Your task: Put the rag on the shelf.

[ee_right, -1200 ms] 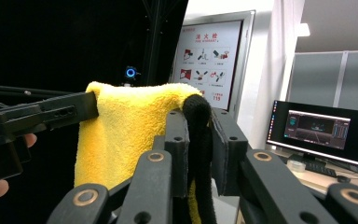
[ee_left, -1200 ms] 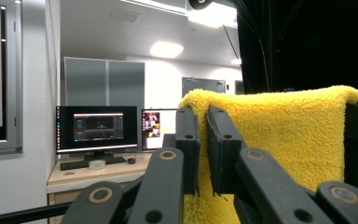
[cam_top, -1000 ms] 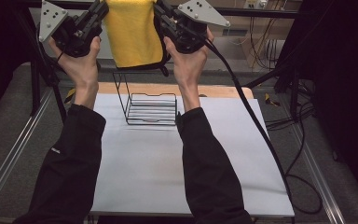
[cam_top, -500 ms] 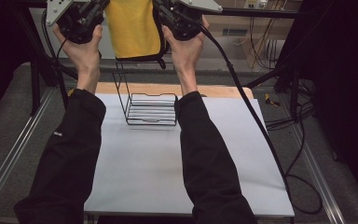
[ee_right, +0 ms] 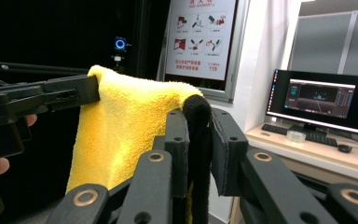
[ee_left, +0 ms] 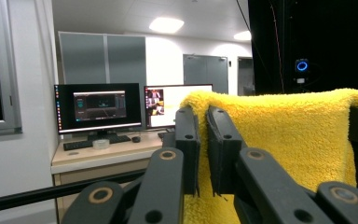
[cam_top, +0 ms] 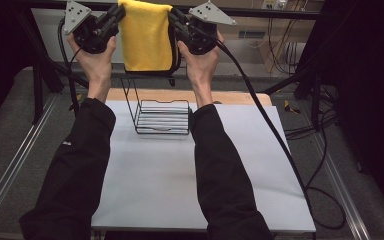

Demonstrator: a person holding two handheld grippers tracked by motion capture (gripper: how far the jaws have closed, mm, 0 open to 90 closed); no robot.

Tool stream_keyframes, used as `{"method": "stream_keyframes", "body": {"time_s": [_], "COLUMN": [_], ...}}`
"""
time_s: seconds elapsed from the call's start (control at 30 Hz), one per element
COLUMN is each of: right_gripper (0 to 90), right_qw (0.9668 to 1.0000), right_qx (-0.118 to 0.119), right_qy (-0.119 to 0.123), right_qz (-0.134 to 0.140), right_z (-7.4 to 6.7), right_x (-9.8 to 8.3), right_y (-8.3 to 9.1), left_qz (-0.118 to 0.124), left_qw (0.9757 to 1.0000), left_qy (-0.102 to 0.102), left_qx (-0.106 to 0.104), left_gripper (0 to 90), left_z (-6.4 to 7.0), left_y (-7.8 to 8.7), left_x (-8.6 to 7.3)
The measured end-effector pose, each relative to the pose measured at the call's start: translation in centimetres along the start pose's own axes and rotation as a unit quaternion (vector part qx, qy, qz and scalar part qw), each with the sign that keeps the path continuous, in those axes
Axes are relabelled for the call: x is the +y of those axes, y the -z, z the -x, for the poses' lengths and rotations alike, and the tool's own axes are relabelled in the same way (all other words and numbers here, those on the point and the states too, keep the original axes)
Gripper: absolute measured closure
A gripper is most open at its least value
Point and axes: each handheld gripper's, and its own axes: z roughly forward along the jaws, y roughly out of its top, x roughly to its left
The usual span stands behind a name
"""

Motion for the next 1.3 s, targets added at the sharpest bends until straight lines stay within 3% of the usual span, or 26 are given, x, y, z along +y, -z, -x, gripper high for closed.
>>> {"method": "stream_keyframes", "body": {"time_s": [0.43, 0.63, 0.73, 0.8, 1.07, 1.3], "right_gripper": [78.2, 78.0, 77.9, 77.8, 77.6, 77.6], "right_qw": [0.9993, 0.9986, 0.9984, 0.998, 0.9974, 0.9965], "right_qx": [0.009, 0.007, 0.01, 0.013, 0.028, 0.034], "right_qy": [-0.002, 0.001, -0.003, -0.002, 0.002, 0.01], "right_qz": [-0.035, -0.053, -0.056, -0.061, -0.067, -0.076], "right_z": [0.3, 0.5, 0.5, 0.3, -0.3, -0.8], "right_x": [-3.0, -4.0, -4.5, -4.8, -5.4, -5.7], "right_y": [0.6, 1.5, 1.9, 2.2, 3.2, 3.3], "left_qz": [-0.028, -0.04, -0.046, -0.05, -0.068, -0.078], "left_qw": [0.9995, 0.9985, 0.9981, 0.9979, 0.9966, 0.9958], "left_qy": [-0.001, -0.004, -0.006, 0.006, -0.012, -0.007], "left_qx": [-0.016, -0.037, -0.041, -0.04, -0.046, -0.047], "left_gripper": [83.2, 83.3, 83.2, 83.2, 83.2, 83.1], "left_z": [0.0, 0.7, 1.0, 1.0, 1.4, 1.2], "left_y": [1.0, 1.8, 2.3, 2.7, 4.0, 4.6], "left_x": [-2.8, -3.9, -4.2, -4.4, -4.7, -5.3]}}
